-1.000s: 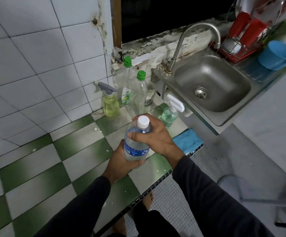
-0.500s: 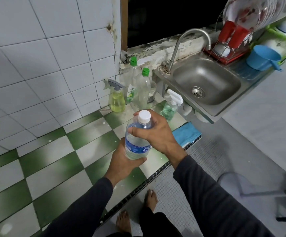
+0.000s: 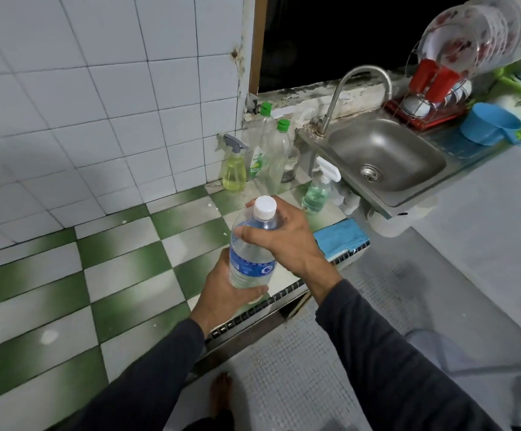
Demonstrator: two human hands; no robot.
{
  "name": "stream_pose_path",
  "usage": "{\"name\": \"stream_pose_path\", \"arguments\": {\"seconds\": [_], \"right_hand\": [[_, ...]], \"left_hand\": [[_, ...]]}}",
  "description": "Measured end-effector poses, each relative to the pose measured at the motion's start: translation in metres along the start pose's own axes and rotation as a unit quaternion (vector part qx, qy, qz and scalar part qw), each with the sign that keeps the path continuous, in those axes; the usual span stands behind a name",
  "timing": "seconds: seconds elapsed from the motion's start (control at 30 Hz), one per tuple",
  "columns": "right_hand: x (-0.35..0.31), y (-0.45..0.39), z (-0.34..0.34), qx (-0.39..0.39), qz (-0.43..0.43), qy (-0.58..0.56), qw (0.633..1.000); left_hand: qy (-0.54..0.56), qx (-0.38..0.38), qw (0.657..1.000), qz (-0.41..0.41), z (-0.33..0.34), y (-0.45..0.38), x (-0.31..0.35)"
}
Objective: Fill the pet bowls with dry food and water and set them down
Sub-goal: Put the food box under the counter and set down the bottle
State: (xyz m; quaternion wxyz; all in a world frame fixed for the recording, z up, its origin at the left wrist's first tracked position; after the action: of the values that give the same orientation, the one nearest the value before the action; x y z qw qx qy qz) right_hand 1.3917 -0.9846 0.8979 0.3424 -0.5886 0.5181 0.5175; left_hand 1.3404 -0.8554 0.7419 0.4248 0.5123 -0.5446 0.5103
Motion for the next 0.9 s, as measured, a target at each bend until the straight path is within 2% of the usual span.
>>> {"name": "stream_pose_path", "arguments": {"seconds": [0.2, 0.57, 0.9], "right_hand": [[0.004, 0.057, 0.008, -0.036, -0.005, -0.003, 0.999], [0.021, 0.181, 0.043, -0.088, 0.006, 0.003, 0.996], [0.031, 0.268, 0.108, -0.138, 0.018, 0.019, 0.990]], "left_hand": [[-0.039, 0.022, 0.999, 0.004, 0.006, 0.065, 0.015], [-0.025, 0.062, 0.998, -0.011, 0.008, 0.215, 0.038], [-0.009, 0.100, 0.994, -0.044, -0.030, 0.328, 0.033]]}}
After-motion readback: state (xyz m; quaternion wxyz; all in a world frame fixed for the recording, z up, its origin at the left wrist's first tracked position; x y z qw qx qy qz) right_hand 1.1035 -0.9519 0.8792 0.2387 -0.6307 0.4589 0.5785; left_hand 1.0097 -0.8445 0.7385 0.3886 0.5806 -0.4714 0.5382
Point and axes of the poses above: each hand's wrist, its own y-axis away from the middle knuckle, its own z-axis out of the palm, x = y × z, the point moved 3 cm from there along -y, towards the middle knuckle, and after that the axes turned 9 degrees about z, right-handed, at the moved point
